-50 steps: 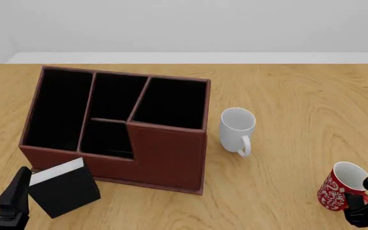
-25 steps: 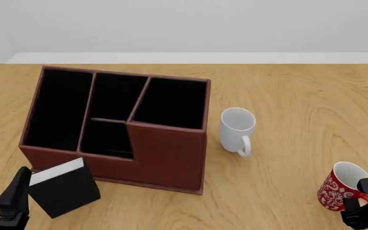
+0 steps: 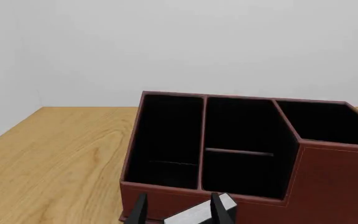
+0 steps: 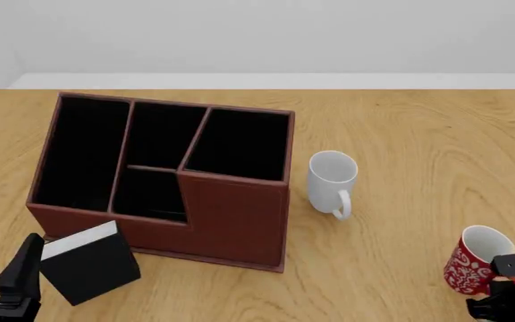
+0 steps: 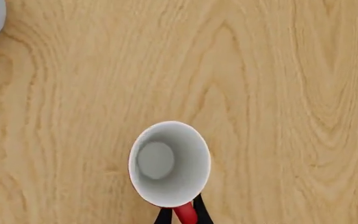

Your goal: Pick up the red mug and place it to the right of the caddy.

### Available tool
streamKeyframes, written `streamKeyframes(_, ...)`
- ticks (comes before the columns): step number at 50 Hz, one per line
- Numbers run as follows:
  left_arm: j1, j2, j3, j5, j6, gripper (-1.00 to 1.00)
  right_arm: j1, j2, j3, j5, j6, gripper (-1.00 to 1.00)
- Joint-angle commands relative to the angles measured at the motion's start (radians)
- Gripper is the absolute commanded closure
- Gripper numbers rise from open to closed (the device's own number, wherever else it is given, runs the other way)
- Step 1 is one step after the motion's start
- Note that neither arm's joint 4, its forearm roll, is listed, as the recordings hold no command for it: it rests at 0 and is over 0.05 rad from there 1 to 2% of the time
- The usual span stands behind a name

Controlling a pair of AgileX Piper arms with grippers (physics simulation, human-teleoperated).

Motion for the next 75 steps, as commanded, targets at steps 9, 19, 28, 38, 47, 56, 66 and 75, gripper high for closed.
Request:
streamKeyframes(9, 0.0, 0.0, 0.0, 0.0, 0.0, -1.0, 0.236, -0.262, 0.019, 0.26, 0.109, 1.0)
streamKeyframes(19, 0.0, 0.0, 0.0, 0.0, 0.0, -1.0, 0.3, -0.337, -0.035, 0.348, 0.14, 1.0)
streamKeyframes(28, 0.0, 0.0, 0.0, 0.0, 0.0, -1.0, 0.337, -0.357, -0.07, 0.366, 0.16, 1.0)
streamKeyframes(38, 0.0, 0.0, 0.0, 0.0, 0.0, -1.0, 0.417, -0.366, -0.113, 0.396, 0.199, 1.0)
streamKeyframes(47, 0.0, 0.0, 0.0, 0.0, 0.0, -1.0, 0.527, -0.351, -0.158, 0.405, 0.245, 1.0)
streamKeyframes(56, 0.0, 0.0, 0.0, 0.0, 0.0, -1.0, 0.574, -0.306, -0.167, 0.368, 0.258, 1.0)
streamKeyframes(66, 0.0, 0.0, 0.0, 0.0, 0.0, -1.0, 0.621, -0.248, -0.16, 0.283, 0.282, 1.0)
streamKeyframes(75, 0.0, 0.0, 0.0, 0.0, 0.0, -1.0, 0.649, -0.204, -0.148, 0.217, 0.301, 1.0)
